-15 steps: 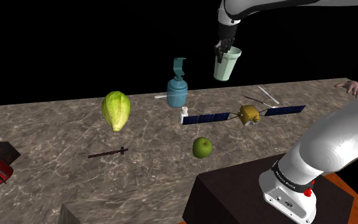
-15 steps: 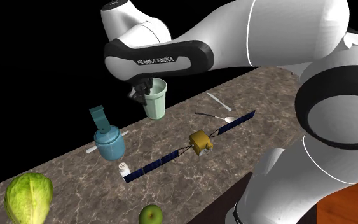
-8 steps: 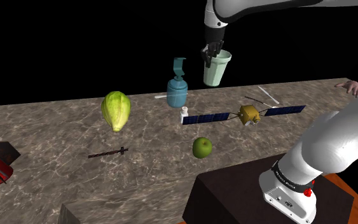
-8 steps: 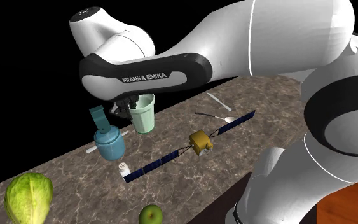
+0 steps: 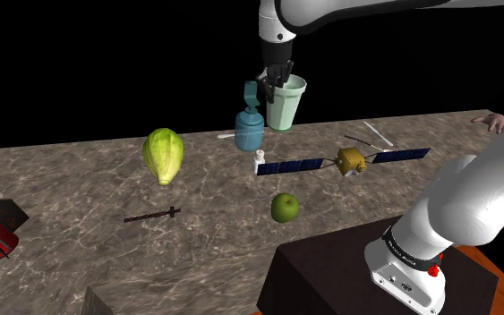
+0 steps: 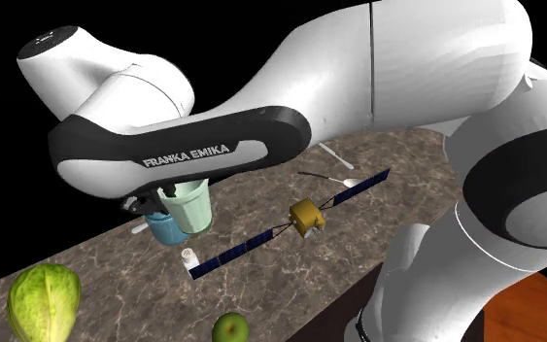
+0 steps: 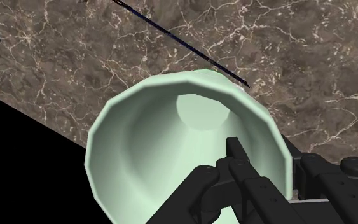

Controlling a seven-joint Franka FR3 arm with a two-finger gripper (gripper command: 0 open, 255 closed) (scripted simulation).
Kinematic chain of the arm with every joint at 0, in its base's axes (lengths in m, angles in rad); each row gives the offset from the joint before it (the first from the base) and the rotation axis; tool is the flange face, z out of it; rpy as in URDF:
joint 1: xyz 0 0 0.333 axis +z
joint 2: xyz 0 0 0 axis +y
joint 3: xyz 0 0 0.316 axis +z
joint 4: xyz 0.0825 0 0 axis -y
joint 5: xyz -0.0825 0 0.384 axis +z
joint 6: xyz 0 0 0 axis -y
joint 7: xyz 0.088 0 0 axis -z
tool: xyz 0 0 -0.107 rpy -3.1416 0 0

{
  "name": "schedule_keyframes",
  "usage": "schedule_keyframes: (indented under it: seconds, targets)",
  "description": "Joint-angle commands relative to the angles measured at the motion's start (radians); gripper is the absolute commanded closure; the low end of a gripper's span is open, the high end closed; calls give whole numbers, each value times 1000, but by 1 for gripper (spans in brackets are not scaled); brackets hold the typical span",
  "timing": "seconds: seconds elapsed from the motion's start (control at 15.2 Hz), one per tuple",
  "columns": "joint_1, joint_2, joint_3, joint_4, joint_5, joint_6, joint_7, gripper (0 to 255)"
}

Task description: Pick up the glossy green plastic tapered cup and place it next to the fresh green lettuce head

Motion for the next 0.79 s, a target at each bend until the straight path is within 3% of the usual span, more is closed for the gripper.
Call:
schedule_keyframes:
  seconds: [0.0,0.73]
  targets:
    - [20,26,29,34,2,-17,48,255]
    - [152,252,181,305,-35,-120,328,255]
